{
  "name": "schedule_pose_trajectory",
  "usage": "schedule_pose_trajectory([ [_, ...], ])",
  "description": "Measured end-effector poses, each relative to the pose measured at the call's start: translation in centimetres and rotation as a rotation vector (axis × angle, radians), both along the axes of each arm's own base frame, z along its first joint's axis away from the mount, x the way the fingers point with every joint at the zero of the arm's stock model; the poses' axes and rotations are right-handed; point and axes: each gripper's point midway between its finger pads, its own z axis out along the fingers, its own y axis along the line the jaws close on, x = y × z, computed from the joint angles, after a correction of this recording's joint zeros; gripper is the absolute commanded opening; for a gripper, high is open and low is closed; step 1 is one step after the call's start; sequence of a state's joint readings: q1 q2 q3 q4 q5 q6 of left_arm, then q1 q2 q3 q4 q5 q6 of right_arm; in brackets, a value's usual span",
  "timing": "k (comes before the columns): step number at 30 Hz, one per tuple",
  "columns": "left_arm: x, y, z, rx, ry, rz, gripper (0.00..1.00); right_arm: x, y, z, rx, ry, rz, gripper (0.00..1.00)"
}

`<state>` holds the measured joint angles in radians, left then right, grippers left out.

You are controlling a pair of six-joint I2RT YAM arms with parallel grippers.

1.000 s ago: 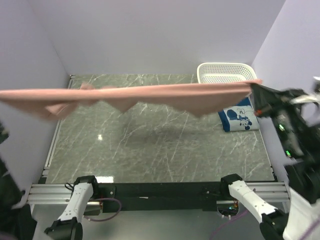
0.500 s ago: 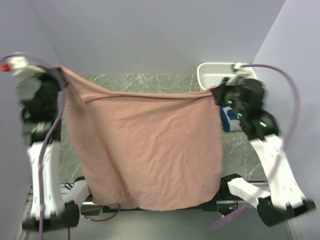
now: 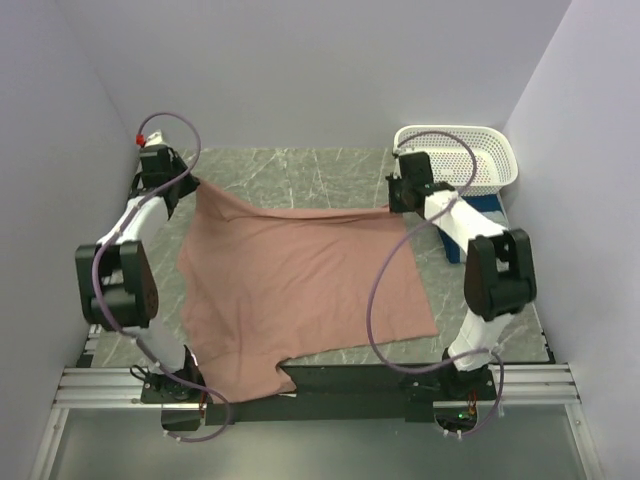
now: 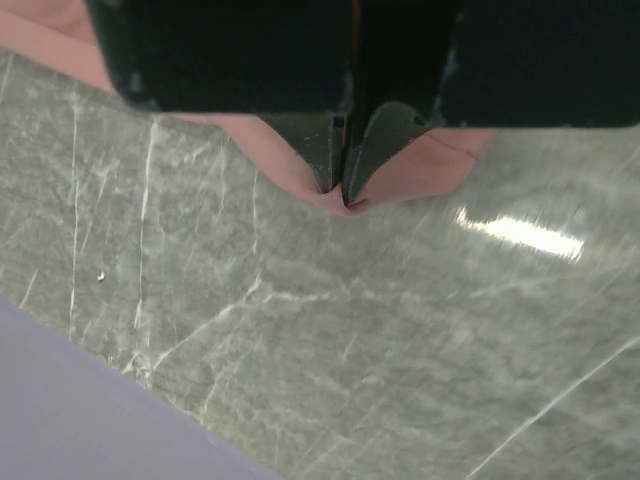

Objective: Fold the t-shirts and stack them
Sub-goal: Flatten the tshirt out, then fold the tshirt

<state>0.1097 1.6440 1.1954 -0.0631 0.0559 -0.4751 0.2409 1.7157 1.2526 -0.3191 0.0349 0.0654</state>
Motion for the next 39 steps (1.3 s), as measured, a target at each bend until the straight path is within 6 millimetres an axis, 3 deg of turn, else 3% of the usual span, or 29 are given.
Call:
schedule_pose_trajectory([
  [4,3.6,-0.3,-0.9,-0.004,-0.002,-0.017,0.01,4.2,-0.9,-0.6,-0.009,-0.015,-0.024,0.00],
  [7,5.6,-0.3,-0.7,-0.006,-0.017,-0.021,0.01,6.3,-1.8,-0.8,-0.002,-0.021,-0.043,0.01],
  [12,6.7,-0.6,-0.5,-0.014,-0.026,-0.024,0.01,7.7,-3.0,-1.8,0.019,-0.005,-0.074,0.01],
  [17,7.9,-1.1,-0.2,-0.016,-0.027,-0.026,0.01,9.4,-2.8,-2.1,0.043,0.001,-0.078,0.01],
  [28,6.2,-1.7,-1.6,-0.062,0.065,0.032,0.01,8.7,-2.7,-2.6,0.058,0.037,-0.086,0.01],
  [31,4.3,-1.7,-0.9,-0.075,0.086,0.064,0.01,8.2,-2.8,-2.5,0.059,0.050,-0.095,0.01],
  [39,-2.1,-1.6,3.6,-0.110,0.052,0.132,0.01,6.3,-3.2,-1.0,0.084,0.064,-0.128,0.01],
])
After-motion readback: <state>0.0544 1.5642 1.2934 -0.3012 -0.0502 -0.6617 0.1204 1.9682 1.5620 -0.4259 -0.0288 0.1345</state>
